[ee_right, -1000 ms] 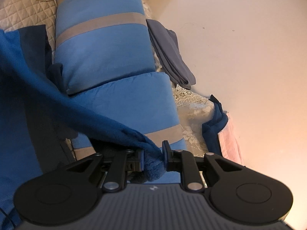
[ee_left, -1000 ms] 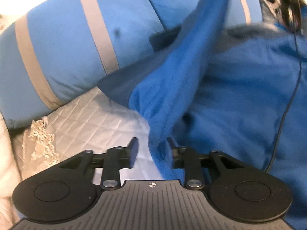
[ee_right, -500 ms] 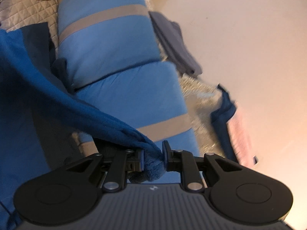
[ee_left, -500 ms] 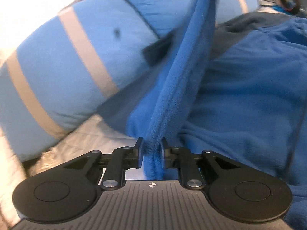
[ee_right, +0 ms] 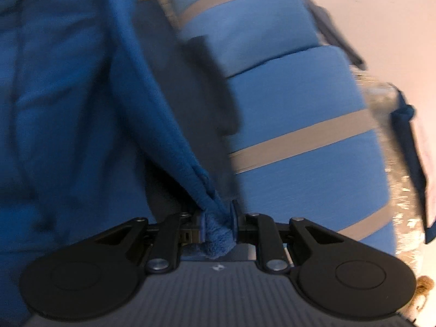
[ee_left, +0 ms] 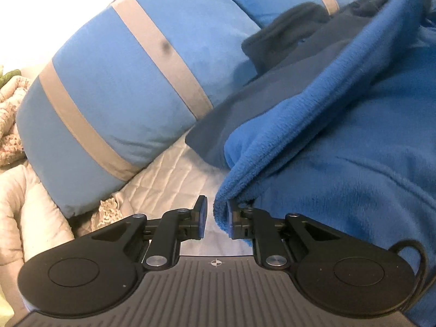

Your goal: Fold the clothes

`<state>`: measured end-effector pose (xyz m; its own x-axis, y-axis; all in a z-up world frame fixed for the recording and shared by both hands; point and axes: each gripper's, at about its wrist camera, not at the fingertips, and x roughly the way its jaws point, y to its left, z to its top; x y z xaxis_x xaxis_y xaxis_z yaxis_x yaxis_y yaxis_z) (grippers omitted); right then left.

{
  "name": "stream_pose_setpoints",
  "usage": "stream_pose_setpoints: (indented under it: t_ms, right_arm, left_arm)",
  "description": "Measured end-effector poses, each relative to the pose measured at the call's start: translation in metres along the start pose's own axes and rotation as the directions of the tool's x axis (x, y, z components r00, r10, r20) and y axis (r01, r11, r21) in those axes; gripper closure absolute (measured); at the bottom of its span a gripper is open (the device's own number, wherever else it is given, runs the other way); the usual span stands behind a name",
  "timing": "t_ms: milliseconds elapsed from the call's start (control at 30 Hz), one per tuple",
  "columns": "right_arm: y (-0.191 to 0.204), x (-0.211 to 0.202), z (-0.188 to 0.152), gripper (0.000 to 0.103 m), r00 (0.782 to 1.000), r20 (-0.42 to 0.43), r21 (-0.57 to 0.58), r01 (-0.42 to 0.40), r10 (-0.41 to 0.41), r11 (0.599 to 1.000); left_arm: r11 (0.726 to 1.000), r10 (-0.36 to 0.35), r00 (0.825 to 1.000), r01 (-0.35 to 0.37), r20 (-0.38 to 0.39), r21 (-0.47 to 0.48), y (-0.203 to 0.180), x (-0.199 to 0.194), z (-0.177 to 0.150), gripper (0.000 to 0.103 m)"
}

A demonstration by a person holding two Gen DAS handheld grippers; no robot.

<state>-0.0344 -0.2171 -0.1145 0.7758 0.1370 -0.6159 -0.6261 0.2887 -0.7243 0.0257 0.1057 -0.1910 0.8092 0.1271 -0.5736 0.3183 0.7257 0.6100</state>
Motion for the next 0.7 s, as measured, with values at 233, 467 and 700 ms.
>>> stream_pose_setpoints:
  t_ms: [233,467,700]
  right_arm:
    - [0.06,-0.005,-0.021,0.086,0.984,-0.044,-0.045,-0.174,0.172,0.984]
    - [0.065,0.003,-0.02,0.086,0.934,-0.094,0.054,-0.342,0.345,0.938]
    - [0.03,-0.004,-0.022,0.044,0.895,-0.032,0.265,-0.421,0.444,0.867]
  left_arm:
    - [1.0,-0.01,1.0,0.01,-0.016,0.003,0.0,0.006,-0.005,0.079]
    - [1.0,-0.029,0.999,0.028,-0.042,-0.007,0.0,0.013,-0.009,0.075]
    - [1.0,-0.025,0.998,0.023,-0.06,-0.021,0.002,0.019,-0.011,0.065]
